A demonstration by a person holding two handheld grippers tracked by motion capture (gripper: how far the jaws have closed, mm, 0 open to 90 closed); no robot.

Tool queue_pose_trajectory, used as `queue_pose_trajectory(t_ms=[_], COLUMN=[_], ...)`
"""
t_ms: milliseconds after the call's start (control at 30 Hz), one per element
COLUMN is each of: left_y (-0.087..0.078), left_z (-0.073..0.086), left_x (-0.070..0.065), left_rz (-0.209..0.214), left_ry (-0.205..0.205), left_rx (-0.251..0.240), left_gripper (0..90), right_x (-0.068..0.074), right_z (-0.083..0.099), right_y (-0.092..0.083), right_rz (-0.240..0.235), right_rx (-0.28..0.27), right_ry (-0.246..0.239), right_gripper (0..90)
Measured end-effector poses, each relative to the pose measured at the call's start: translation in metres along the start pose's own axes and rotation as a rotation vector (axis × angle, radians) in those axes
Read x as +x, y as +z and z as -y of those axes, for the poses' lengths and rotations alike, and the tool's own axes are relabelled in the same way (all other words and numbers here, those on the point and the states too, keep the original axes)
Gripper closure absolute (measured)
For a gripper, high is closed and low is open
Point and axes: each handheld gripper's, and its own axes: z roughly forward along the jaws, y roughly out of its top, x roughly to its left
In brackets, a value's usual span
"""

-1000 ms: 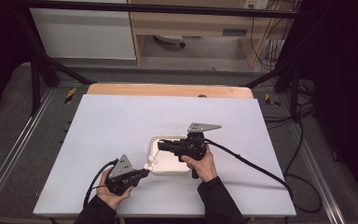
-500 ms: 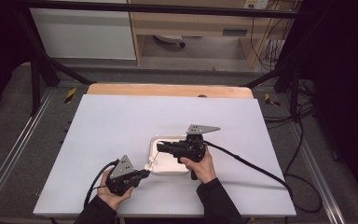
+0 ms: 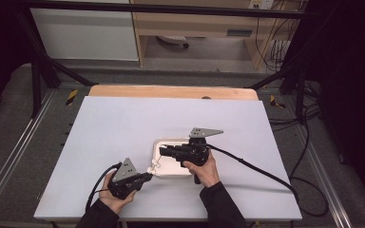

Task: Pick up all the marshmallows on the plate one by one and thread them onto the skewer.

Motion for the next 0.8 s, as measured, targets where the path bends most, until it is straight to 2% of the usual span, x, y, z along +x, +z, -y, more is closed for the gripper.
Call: queue_pose_trajectory(t_ms=[800], left_y=[-0.001], left_z=[-0.0014], left_x=[-0.0001], left_rz=[-0.004], left_ry=[0.008], left_rx=[-0.005], left_gripper=[89.5], right_x=[-0.0008], right_z=[0.0043], right_y=[0.0026], right_rz=[-0.016], right_rx=[-0.021], right_ry=[0.028], right_gripper=[82.1])
